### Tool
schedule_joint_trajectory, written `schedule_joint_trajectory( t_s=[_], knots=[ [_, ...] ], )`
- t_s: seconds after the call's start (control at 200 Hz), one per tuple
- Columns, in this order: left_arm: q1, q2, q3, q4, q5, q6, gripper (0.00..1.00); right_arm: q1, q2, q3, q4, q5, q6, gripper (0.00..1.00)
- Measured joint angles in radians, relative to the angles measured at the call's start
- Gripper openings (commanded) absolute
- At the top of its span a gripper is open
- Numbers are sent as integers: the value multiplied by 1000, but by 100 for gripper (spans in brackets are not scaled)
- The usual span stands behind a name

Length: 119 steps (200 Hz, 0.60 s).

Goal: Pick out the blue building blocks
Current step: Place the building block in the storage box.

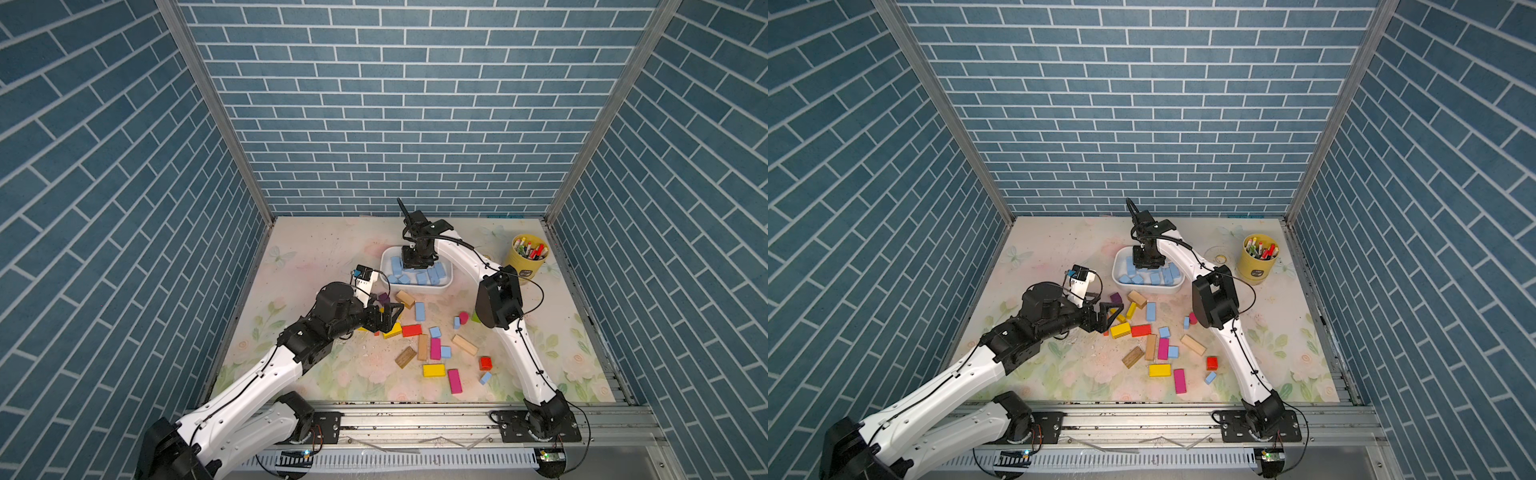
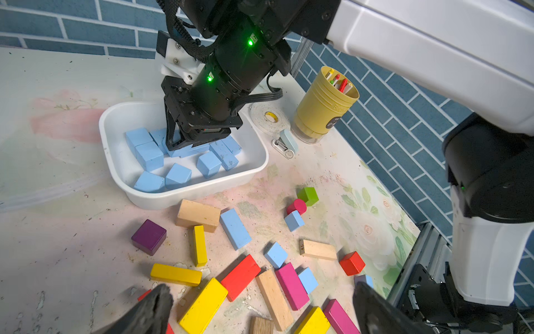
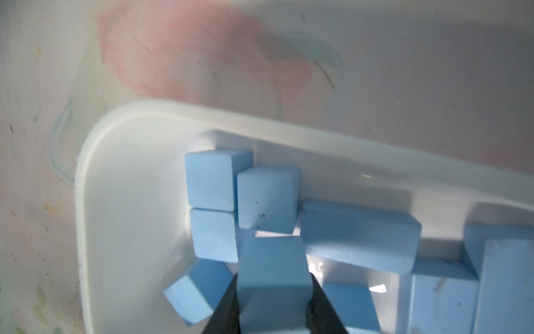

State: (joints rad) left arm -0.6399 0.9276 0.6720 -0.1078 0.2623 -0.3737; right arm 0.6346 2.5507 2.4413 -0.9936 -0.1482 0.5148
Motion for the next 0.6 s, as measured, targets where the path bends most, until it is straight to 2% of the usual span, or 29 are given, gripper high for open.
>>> schedule_joint_trajectory(
  t_s=[0.12, 0.29, 0.595],
  knots=[
    [0, 0, 0, 0, 0, 3, 99, -12, 40, 49, -30, -35, 0, 43],
    [0, 0, 0, 0, 0, 5, 99, -24, 55, 51, -49, -82, 0, 52],
    [0, 2, 1, -10, 0, 8, 99, -33, 54, 50, -14, -214, 11, 60]
  ],
)
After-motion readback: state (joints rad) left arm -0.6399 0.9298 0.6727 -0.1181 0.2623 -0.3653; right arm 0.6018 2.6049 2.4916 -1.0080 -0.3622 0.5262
